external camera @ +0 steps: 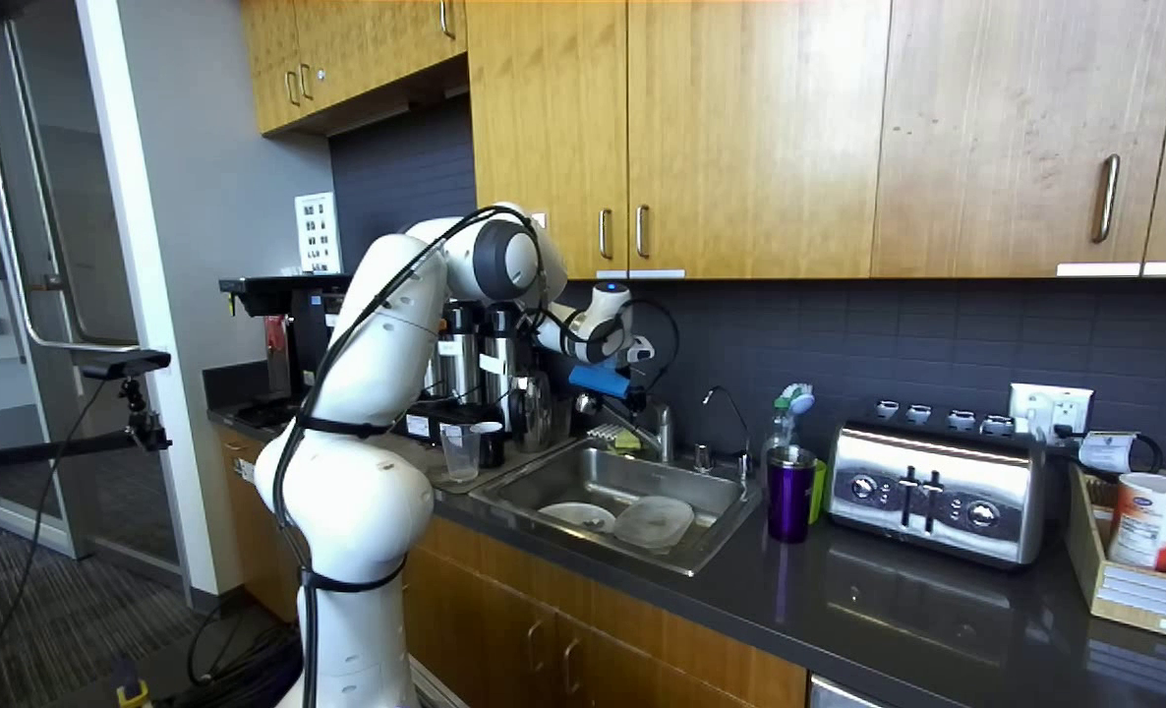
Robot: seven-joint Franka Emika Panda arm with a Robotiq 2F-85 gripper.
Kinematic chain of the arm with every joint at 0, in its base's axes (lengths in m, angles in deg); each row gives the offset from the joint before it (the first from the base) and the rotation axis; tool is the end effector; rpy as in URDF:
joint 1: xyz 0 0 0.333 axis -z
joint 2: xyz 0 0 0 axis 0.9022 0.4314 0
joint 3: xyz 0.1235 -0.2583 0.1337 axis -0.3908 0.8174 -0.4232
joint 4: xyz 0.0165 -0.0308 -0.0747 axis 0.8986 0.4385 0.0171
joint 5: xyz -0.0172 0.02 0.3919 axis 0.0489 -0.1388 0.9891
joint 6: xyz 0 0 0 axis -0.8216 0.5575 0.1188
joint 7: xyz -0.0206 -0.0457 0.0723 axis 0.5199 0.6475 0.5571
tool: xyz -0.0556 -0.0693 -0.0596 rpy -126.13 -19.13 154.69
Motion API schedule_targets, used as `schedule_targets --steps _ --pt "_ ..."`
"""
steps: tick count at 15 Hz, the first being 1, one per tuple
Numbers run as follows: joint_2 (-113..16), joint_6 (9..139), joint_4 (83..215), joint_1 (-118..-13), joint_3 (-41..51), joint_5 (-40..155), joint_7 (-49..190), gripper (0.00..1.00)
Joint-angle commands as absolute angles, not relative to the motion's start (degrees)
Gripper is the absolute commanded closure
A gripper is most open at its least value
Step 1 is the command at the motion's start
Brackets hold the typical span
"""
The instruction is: Move the faucet head to the left and then push the faucet handle upwards
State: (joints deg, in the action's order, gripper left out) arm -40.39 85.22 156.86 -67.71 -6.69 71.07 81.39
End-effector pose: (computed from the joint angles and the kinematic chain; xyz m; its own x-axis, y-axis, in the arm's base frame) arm 0.6787 0.1194 0.3683 0.9248 0.1060 0.3655 0.1766 -0.9702 -0.1656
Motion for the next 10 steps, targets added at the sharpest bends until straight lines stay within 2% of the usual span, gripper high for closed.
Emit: schedule_targets --steps 1,10 --pt "-38.6 84.7 154.7 -67.1 -8.0 73.3 81.0 0.0" --pt "-35.1 85.3 149.9 -67.2 -9.2 74.8 81.4 0.0"
